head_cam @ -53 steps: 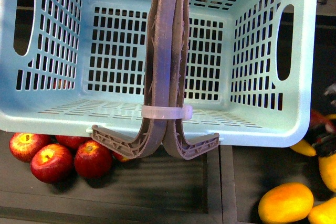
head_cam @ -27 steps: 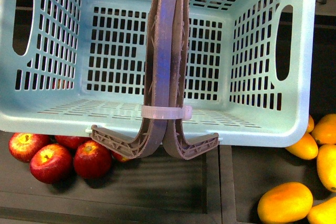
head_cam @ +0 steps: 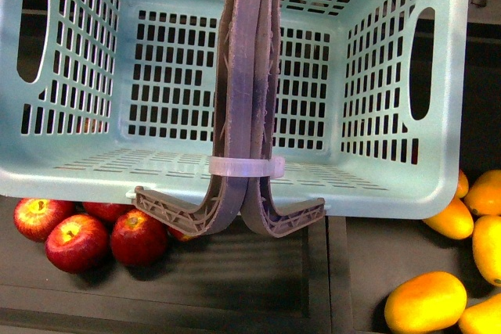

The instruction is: Pick mango and avocado into basket

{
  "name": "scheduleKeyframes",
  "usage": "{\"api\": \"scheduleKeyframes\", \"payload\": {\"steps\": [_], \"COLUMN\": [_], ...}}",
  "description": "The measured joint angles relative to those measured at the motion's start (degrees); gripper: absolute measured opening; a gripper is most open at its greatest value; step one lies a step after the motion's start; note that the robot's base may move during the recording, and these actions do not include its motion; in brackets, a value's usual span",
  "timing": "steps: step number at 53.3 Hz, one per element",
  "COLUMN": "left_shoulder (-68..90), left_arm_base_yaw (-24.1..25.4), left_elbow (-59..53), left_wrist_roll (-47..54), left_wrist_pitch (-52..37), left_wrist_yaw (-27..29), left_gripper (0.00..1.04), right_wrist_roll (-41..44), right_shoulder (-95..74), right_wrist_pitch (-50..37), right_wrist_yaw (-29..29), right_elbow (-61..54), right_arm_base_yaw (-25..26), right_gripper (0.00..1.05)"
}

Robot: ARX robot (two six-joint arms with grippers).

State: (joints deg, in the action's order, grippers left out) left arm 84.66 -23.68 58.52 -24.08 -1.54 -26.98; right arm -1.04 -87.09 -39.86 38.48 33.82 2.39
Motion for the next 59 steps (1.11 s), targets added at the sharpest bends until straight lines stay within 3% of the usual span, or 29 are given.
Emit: {"api": "scheduleKeyframes", "payload": {"steps": [14, 31, 34, 42, 59], "left_shoulder": [0.0, 0.0, 0.0, 0.0, 0.2], "left_arm_base_yaw": [0.0, 0.0, 0.0, 0.0, 0.0], "left_elbow": [0.0, 0.0, 0.0, 0.0, 0.0], "left_wrist_roll": [0.0, 0.0, 0.0, 0.0, 0.0], "left_wrist_pitch": [0.0, 0.0, 0.0, 0.0, 0.0], "left_wrist_yaw": [0.0, 0.0, 0.0, 0.0, 0.3], "left_gripper": [0.13, 0.13, 0.13, 0.13, 0.13], "right_wrist_roll": [-2.0, -1.9, -2.2, -2.9, -5.2], "right_shoulder": [-1.7, -8.5, -8.9, -6.9, 9.0], "right_wrist_pitch": [-2.0, -4.1, -4.7, -6.2, -2.5], "right_wrist_yaw": [-5.1, -10.4, -11.0, -12.5, -16.7], "right_elbow": [-0.9, -0.9, -0.9, -1.0, -4.4], "right_arm_base_yaw": [-8.0, -13.5, -13.8, -13.0, -3.6], "right_gripper": [0.66, 0.66, 0.74, 0.98, 0.97]}}
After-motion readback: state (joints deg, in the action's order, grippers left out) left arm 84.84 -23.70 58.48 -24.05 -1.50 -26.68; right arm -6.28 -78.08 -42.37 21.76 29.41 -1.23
